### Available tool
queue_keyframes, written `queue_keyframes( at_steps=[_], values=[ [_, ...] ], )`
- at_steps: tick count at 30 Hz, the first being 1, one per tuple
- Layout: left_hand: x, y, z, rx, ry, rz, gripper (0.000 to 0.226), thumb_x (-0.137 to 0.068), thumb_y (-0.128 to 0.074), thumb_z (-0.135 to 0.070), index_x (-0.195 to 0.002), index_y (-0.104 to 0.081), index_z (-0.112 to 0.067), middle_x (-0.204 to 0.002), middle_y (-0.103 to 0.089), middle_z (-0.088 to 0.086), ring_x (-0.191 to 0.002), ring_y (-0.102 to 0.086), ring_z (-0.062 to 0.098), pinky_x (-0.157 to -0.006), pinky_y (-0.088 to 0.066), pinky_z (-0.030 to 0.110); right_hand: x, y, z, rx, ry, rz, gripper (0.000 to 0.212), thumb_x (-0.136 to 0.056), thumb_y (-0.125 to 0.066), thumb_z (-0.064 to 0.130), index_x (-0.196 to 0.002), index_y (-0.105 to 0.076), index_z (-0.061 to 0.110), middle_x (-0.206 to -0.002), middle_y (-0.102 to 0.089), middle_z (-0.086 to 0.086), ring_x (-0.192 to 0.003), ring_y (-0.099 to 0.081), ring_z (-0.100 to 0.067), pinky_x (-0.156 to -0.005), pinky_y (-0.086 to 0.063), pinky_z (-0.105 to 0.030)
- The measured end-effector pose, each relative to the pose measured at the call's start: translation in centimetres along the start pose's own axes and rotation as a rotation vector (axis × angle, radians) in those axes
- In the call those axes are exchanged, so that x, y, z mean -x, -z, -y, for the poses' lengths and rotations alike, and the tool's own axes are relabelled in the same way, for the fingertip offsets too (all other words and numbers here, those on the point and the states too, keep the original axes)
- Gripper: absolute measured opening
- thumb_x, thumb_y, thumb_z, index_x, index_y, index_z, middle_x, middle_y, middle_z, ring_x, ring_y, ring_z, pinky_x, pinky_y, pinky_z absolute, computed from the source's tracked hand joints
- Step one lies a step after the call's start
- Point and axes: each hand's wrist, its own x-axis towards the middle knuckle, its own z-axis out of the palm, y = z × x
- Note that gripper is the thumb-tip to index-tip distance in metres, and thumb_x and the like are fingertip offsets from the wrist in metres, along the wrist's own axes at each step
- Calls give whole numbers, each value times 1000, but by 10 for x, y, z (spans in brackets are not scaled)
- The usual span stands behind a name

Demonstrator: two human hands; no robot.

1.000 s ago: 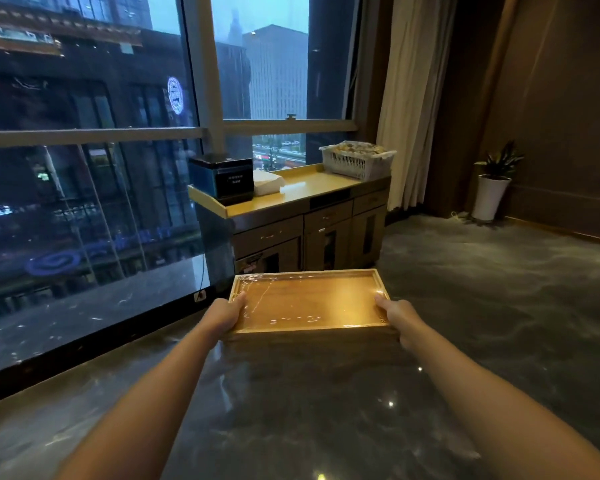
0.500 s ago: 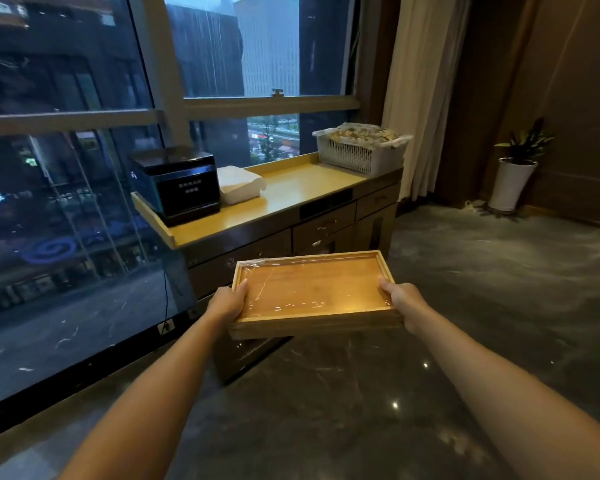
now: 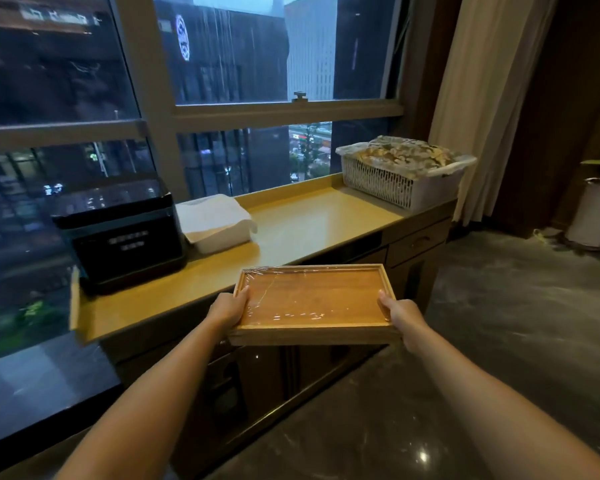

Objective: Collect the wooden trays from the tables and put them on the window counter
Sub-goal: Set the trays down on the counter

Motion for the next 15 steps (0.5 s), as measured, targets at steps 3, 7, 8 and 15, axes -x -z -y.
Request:
queue_keyframes(
  at_steps=[3, 7, 8, 15],
  values=[
    [-78, -29, -27, 27, 7, 2, 54, -96, -35, -42, -113, -57, 5, -83, -61, 8, -81, -59, 22, -81, -45, 34, -86, -3, 21, 26, 7, -10, 51, -93, -44, 37, -125, -48, -2, -118, -56, -17, -109, -52, -31, -80, -37, -32],
    [-187, -61, -65, 23, 6, -40, 58, -95, -36, -43, -121, -56, 6, -122, -60, 24, -112, -56, 36, -98, -44, 39, -204, -14, 60, 72, 5, -11, 52, -94, -44, 37, -127, -47, -3, -125, -54, -18, -115, -50, -33, -88, -39, -35],
    [-214, -67, -77, 15, 18, -46, 59, -95, -36, -43, -123, -54, 6, -127, -57, 25, -116, -54, 37, -100, -43, 39, -233, -17, 72, 79, 1, -2, 53, -94, -44, 38, -128, -46, -3, -126, -53, -19, -116, -50, -34, -92, -40, -38],
    [-362, -86, -150, 34, 98, -96, 64, -95, -34, -45, -118, -55, 10, -123, -59, 26, -111, -56, 37, -96, -45, 39, -402, -39, 155, 157, 11, 71, 52, -93, -45, 38, -112, -59, -9, -113, -61, -23, -106, -54, -36, -84, -38, -36]
  ],
)
